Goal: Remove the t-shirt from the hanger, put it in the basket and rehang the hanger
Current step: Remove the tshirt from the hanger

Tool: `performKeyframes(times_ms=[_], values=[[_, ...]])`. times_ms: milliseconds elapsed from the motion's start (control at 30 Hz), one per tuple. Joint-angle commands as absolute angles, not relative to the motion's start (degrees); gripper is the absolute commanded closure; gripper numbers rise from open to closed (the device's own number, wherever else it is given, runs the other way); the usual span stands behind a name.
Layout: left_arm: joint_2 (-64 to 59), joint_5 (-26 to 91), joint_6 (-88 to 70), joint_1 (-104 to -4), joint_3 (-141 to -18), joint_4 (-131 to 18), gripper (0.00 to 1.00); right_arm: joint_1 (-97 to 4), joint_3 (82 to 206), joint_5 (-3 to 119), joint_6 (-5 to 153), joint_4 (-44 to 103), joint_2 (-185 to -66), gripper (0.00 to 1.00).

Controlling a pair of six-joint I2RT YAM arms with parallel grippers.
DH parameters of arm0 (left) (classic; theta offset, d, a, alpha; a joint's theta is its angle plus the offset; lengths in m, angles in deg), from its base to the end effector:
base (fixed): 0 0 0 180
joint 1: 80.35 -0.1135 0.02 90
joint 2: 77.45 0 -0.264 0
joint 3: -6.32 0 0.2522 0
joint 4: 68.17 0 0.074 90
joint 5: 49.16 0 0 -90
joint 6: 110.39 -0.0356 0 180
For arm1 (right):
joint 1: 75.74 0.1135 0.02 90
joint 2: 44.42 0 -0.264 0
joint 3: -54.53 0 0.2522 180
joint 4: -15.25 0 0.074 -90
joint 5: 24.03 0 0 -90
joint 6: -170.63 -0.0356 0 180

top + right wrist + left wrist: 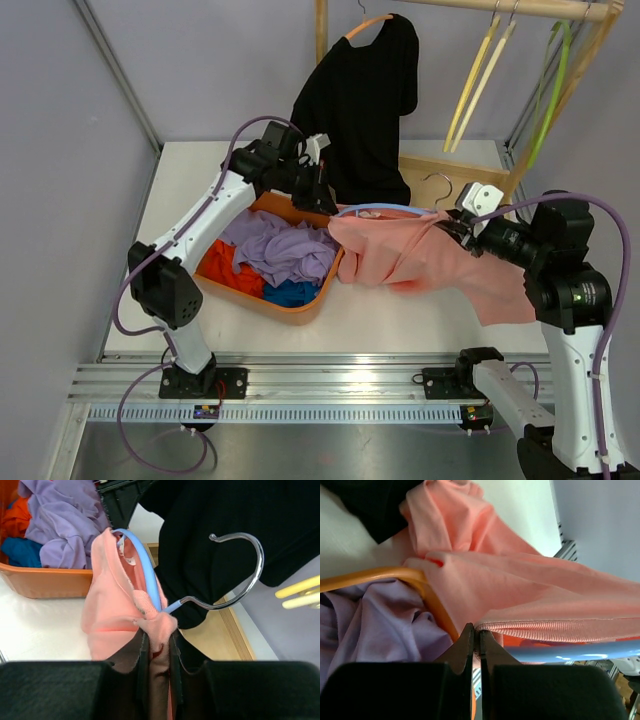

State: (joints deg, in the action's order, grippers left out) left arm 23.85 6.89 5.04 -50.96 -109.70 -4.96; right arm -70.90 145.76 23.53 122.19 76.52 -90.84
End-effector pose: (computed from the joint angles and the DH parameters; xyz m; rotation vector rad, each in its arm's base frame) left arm 0.3251 -0.2059 0.3589 0.3805 2.5223 -1.1287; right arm 0.1107 0.0335 0.4541 -1.1339 1.3814 0.2285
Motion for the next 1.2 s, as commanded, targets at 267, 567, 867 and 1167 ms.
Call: performKeyframes(times_ms=[267,567,867,1167], values=[[17.2,20.6,4.0,-56.9,-106.6,-6.3,0.99,-71.2,145.4,33.1,120.1,68.2,-87.2,1.0],[14.7,2.5,7.1,-55.1,-104.7,-20.1,1.0,-71.2,145.4,16.8,120.1,82.1,-90.3,1.0],[11.7,-0.6,-7.5,-49.6,-105.0,-20.1,1.0,-71.2,138.9,18.2,110.8,82.4,-103.7,0.38],[4.5,0.8,-13.4,-46.2,-100.7,-21.9,1.0,-71.2,137.4,19.7,110.2,71.8,-117.1,0.06]])
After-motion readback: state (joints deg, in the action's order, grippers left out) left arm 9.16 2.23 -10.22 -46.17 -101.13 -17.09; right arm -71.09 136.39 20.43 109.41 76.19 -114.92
